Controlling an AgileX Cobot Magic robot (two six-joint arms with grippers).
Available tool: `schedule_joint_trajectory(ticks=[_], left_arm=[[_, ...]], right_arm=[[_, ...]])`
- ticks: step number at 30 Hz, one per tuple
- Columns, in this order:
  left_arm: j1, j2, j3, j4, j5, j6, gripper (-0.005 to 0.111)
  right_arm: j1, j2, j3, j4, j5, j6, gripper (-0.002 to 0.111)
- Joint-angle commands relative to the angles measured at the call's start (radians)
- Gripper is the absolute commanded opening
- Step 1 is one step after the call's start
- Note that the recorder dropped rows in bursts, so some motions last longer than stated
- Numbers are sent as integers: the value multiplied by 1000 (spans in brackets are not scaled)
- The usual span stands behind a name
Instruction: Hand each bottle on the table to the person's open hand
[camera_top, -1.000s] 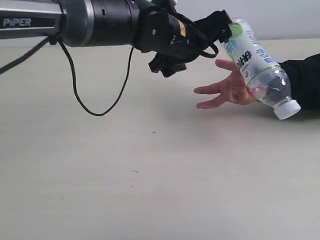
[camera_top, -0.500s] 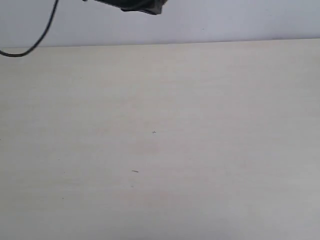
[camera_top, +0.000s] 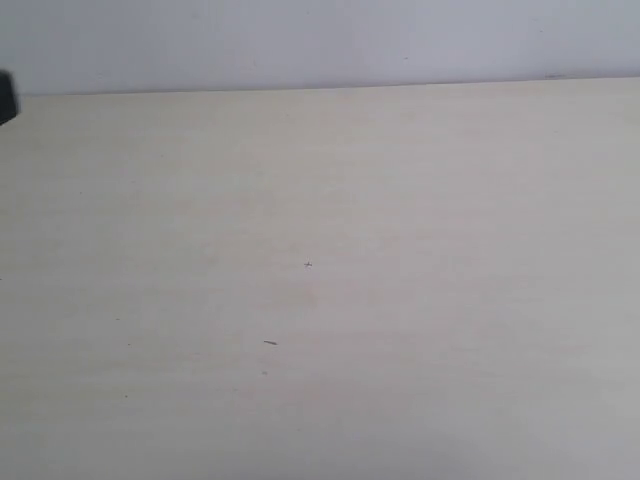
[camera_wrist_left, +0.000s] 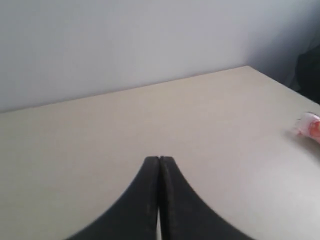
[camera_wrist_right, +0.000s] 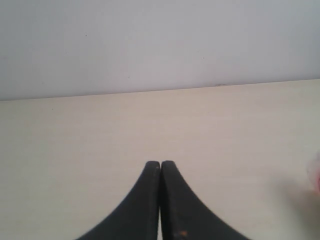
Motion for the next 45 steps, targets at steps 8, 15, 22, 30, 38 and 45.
schedule_joint_trajectory(ticks=[8, 15, 22, 30, 38, 45], left_arm=[[1, -336, 78, 5, 355, 10, 0], [1, -361, 78, 5, 355, 10, 0], [24, -362, 78, 36, 353, 81, 0], [376, -414, 78, 57, 353, 186, 0], [692, -519, 78, -35, 399, 114, 0], [758, -525, 78, -135, 403, 114, 0]], right_arm=[[-5, -6, 5, -1, -5, 2, 0], [-5, -6, 5, -1, -5, 2, 0], [-5, -6, 5, -1, -5, 2, 0], [-5, -6, 5, -1, -5, 2, 0], [-5, -6, 5, -1, -5, 2, 0], [-5, -6, 5, -1, -5, 2, 0]])
